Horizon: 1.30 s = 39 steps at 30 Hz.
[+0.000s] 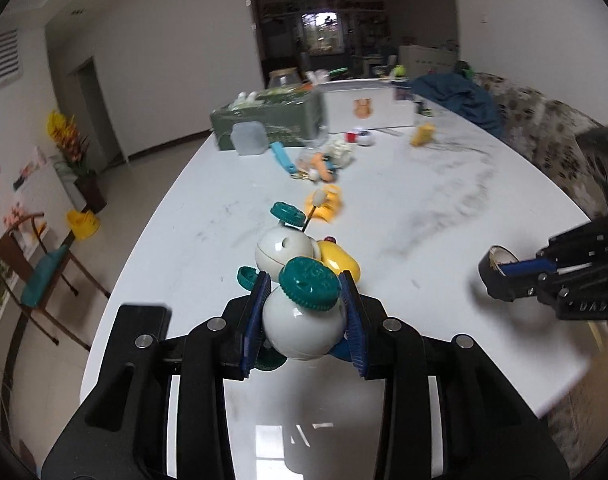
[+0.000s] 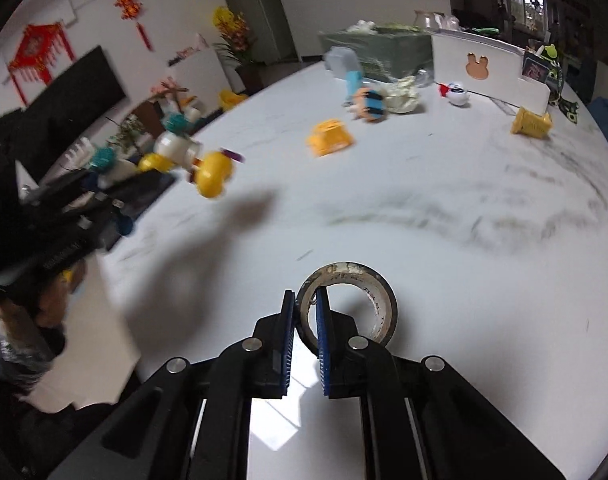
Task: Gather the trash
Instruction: 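Grasp the teal-capped white toy with the left tool while the right grasps the tape roll, then drop the white toy and tape roll into the cardboard box, then grasp the bear keychain with the left tool while the right grasps the yellow toy car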
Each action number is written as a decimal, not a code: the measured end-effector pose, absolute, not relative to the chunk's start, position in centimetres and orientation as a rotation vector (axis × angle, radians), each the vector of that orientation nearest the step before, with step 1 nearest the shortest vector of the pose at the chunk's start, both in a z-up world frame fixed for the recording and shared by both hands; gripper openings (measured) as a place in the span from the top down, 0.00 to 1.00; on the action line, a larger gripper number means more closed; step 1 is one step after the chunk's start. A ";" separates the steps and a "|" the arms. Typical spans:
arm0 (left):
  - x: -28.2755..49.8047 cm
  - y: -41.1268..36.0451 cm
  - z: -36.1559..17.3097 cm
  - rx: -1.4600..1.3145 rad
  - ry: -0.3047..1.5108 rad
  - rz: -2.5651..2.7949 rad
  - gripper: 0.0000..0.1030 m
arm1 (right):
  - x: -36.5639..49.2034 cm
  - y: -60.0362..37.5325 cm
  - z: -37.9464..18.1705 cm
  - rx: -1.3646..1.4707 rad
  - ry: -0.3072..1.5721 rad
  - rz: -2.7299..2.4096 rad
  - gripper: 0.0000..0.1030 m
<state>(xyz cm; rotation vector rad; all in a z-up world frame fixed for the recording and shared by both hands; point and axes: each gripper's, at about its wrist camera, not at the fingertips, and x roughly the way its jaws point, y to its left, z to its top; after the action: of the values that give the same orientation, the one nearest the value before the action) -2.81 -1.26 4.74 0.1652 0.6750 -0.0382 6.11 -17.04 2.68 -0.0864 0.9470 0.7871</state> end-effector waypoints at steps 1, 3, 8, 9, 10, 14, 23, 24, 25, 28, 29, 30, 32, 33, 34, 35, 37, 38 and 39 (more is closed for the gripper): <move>-4.5 -1.6 4.8 0.174 0.674 -0.062 0.66 | 4.1 -17.5 3.1 -0.076 0.944 0.805 0.90; -7.2 -1.9 4.7 0.188 0.675 -0.096 0.66 | 0.9 -18.1 3.4 -0.046 0.947 0.839 0.90; -14.6 -2.9 3.9 0.213 0.737 -0.207 0.66 | -7.6 -19.4 2.7 -0.006 0.980 0.903 0.90; -15.6 -3.0 3.7 0.211 0.750 -0.225 0.66 | -8.9 -19.6 2.3 0.004 0.999 0.922 0.90; -16.9 -3.0 3.3 0.206 0.772 -0.255 0.66 | -10.4 -19.6 1.4 0.006 1.027 0.938 0.90; -18.9 -3.2 0.7 0.206 0.868 -0.334 0.66 | -12.3 -19.4 -3.2 0.004 1.141 0.915 0.90; -16.4 -3.1 -8.3 0.372 0.980 -0.306 0.19 | -11.3 -16.9 -8.5 -0.213 1.194 0.851 0.42; -16.2 -2.6 -7.9 0.351 0.971 -0.311 0.19 | -10.8 -17.2 -6.5 -0.183 1.153 0.872 0.41; -15.9 -2.0 -7.4 0.324 0.958 -0.323 0.19 | -10.0 -17.4 -4.4 -0.154 1.100 0.877 0.38; -14.6 -0.4 -5.2 0.260 0.891 -0.307 0.19 | -5.6 -16.8 1.2 -0.109 0.949 0.840 0.28; -13.8 0.0 -4.5 0.234 0.873 -0.299 0.19 | -4.0 -16.2 2.4 -0.116 0.907 0.815 0.27; -12.7 0.8 -3.5 0.193 0.851 -0.287 0.19 | -2.1 -15.6 3.6 -0.125 0.859 0.785 0.24; -11.4 2.0 -2.1 0.124 0.821 -0.274 0.19 | 2.8 -13.5 5.2 -0.142 0.787 0.716 0.17; -10.7 2.9 -1.2 0.078 0.800 -0.273 0.19 | 5.5 -12.1 5.6 -0.161 0.764 0.687 0.17; -10.2 3.5 -0.5 0.047 0.783 -0.266 0.18 | 7.4 -11.1 5.7 -0.172 0.761 0.678 0.16; -9.5 4.3 0.1 0.022 0.762 -0.245 0.17 | 10.2 -9.4 5.5 -0.196 0.757 0.665 0.16; -8.4 5.5 0.9 -0.002 0.730 -0.193 0.16 | 14.8 -6.7 4.6 -0.261 0.763 0.619 0.16; -7.7 5.9 1.3 -0.008 0.722 -0.166 0.16 | 17.2 -5.3 3.8 -0.299 0.788 0.602 0.16; -6.6 6.3 1.6 -0.010 0.722 -0.142 0.16 | 18.9 -4.7 3.0 -0.308 0.812 0.603 0.16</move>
<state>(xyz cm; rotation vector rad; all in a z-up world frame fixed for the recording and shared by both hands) -6.64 6.33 1.60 -0.0099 0.7220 -0.1423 18.88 -4.75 3.04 -0.3081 0.8120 0.6030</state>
